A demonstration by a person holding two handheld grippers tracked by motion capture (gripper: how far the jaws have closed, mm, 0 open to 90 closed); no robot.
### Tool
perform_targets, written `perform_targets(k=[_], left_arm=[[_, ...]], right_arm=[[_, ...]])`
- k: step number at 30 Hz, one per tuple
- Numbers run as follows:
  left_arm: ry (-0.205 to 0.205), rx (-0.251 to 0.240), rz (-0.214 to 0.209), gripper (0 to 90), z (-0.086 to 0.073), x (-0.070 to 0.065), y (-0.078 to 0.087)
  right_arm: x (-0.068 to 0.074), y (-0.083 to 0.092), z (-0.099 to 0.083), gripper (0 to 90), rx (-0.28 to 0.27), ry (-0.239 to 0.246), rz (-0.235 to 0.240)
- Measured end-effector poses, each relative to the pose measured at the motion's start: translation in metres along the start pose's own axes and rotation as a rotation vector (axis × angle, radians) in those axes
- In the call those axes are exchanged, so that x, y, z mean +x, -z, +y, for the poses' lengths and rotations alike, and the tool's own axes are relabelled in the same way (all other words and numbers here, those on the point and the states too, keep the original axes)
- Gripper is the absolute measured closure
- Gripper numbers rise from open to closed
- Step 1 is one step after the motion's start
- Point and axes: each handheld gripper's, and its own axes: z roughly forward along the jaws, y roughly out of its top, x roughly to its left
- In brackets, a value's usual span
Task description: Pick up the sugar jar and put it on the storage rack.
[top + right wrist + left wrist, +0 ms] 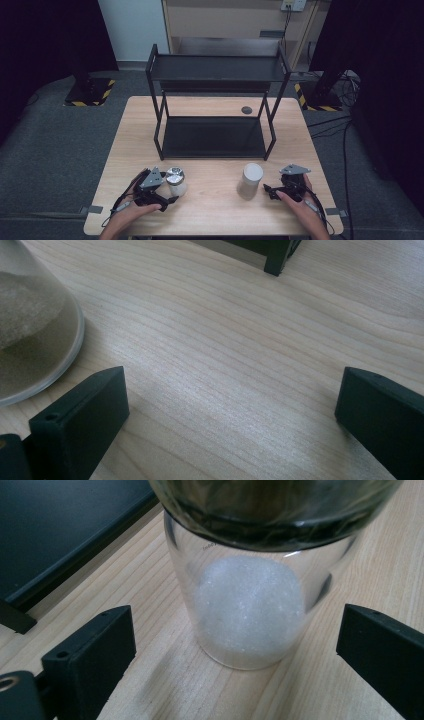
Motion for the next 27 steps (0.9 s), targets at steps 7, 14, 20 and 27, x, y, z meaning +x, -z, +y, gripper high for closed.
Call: perform_targets(k=[7, 14, 20, 27], left_arm=[[-0.003, 0.001, 0.003, 1.6, 0.002, -0.002, -0.004], [-0.009, -0.006, 0.005, 2.4, 0.004, -0.005, -0.01], [-0.001, -0.043, 0.005, 9.4, 0.001, -0.005, -0.012], [0.011, -0.058, -0.018, 21.4, -0.001, -0.002, -0.014]], right_arm=[[0.001, 0.0, 0.0, 1.2, 0.001, -0.003, -0.003], [0.001, 0.0, 0.0, 1.2, 0.001, -0.003, -0.003], [0.001, 0.0, 0.0, 1.2, 0.001, -0.004, -0.003], [0.001, 0.0, 0.0, 1.2, 0.001, -0.004, -0.002]])
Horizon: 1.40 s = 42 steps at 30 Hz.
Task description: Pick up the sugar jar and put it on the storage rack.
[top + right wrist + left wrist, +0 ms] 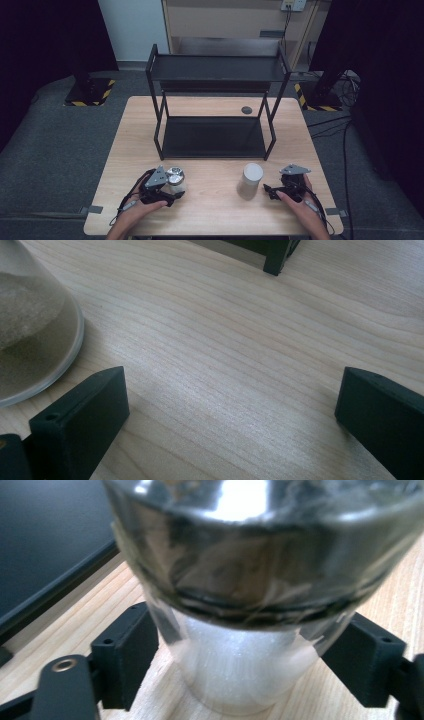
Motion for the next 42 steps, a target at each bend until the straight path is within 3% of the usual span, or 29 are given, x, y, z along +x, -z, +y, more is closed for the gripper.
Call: perform_targets(k=[6, 11, 21, 28, 33, 39, 42], left_arm=[[0.004, 0.012, 0.003, 29.2, 0.001, -0.001, -0.003], [0.013, 0.012, -0.004, 29.7, 0.001, 0.001, -0.001], [-0.028, 0.005, -0.03, 29.9, 0.003, -0.002, 0.001], [-0.029, -0.028, -0.052, 29.9, 0.002, 0.003, 0.009], [-0.048, -0.053, -0.063, 29.9, 0.009, 0.01, 0.014], [-0.1, -0.018, -0.073, 29.9, 0.033, 0.02, 0.008], [-0.107, -0.015, -0.077, 29.9, 0.038, 0.024, 0.006]], right_arm=[[0.0, 0.0, 0.0, 1.2, 0.0, 0.0, 0.0], [0.0, 0.0, 0.0, 1.2, 0.0, 0.0, 0.0], [0.0, 0.0, 0.0, 1.2, 0.0, 0.0, 0.0], [0.0, 0.0, 0.0, 1.2, -0.001, 0.0, 0.001], [0.0, 0.0, 0.0, 1.2, -0.001, 0.0, 0.001], [0.0, 0.0, 0.0, 1.2, -0.001, 0.0, 0.001], [0.0, 0.0, 0.0, 1.2, -0.001, 0.0, 0.0]])
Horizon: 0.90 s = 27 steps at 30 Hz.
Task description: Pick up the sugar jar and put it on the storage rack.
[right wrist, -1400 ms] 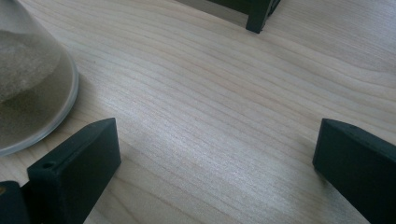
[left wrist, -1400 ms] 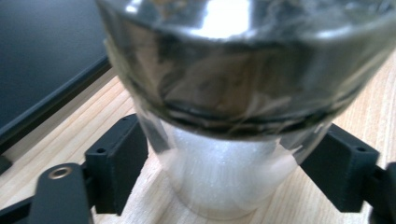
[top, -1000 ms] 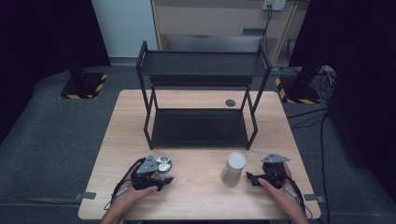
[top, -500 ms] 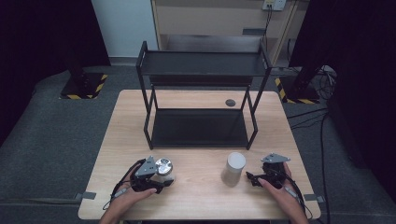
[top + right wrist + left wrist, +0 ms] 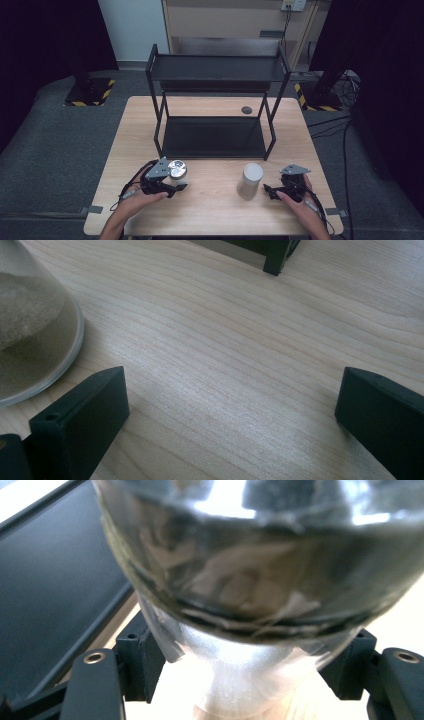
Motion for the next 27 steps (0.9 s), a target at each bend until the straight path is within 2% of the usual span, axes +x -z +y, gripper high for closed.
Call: perform_targets(k=[7, 18, 27], left_arm=[[0.007, -0.004, 0.0, 29.9, 0.007, 0.017, -0.002], [-0.055, -0.017, -0.007, 29.9, 0.039, 0.034, 0.005], [-0.059, -0.023, 0.0, 30.0, 0.053, 0.044, 0.013]], right_arm=[[0.0, 0.0, 0.0, 1.2, 0.0, 0.0, 0.0], [0.0, 0.0, 0.0, 1.2, 0.0, 0.0, 0.0], [0.0, 0.0, 0.0, 1.2, 0.0, 0.0, 0.0]])
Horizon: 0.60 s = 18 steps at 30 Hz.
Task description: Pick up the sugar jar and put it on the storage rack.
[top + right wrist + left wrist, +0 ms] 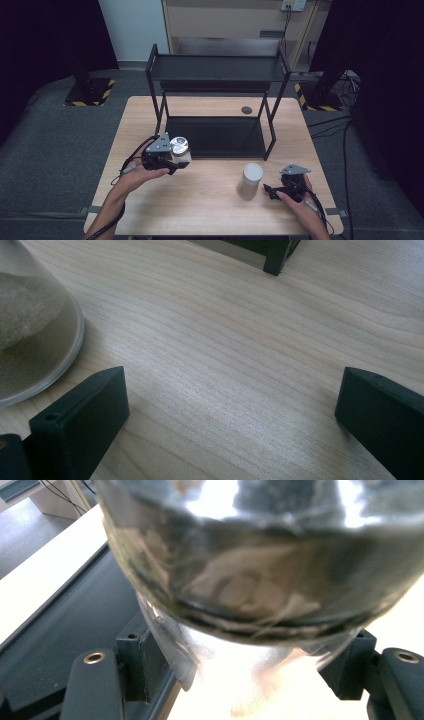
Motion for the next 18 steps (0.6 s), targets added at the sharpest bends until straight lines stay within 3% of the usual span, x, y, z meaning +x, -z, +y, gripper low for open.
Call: perform_targets(k=[9, 18], left_arm=[[0.009, 0.001, 0.004, 30.0, 0.015, 0.013, 0.002], [-0.024, 0.001, -0.012, 30.0, 0.043, 0.023, 0.009]], right_arm=[[0.0, 0.0, 0.0, 1.2, 0.0, 0.0, 0.0], [0.0, 0.0, 0.0, 1.2, 0.0, 0.0, 0.0]])
